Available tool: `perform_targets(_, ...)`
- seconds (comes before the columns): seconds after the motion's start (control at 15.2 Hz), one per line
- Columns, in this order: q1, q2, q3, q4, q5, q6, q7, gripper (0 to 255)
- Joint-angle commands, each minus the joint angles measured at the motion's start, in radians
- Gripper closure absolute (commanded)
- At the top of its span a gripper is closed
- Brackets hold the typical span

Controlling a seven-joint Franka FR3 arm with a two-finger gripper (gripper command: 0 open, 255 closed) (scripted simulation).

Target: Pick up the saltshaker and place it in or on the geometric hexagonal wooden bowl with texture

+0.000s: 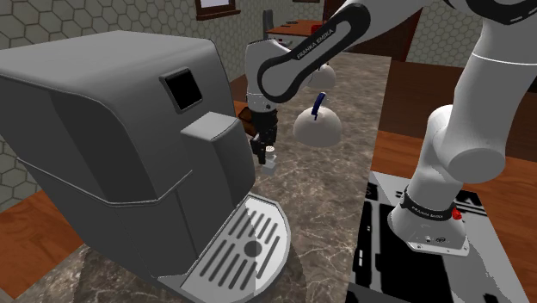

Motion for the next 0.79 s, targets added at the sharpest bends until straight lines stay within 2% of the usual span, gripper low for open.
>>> perform_targets(0.0,0.0,-0.011,0.0,0.01,-0.002,-0.021,0.004,255)
perform_targets(0.73,-0.002,-0.087,-0.002,0.082,-0.016,-0.168,0.024,255)
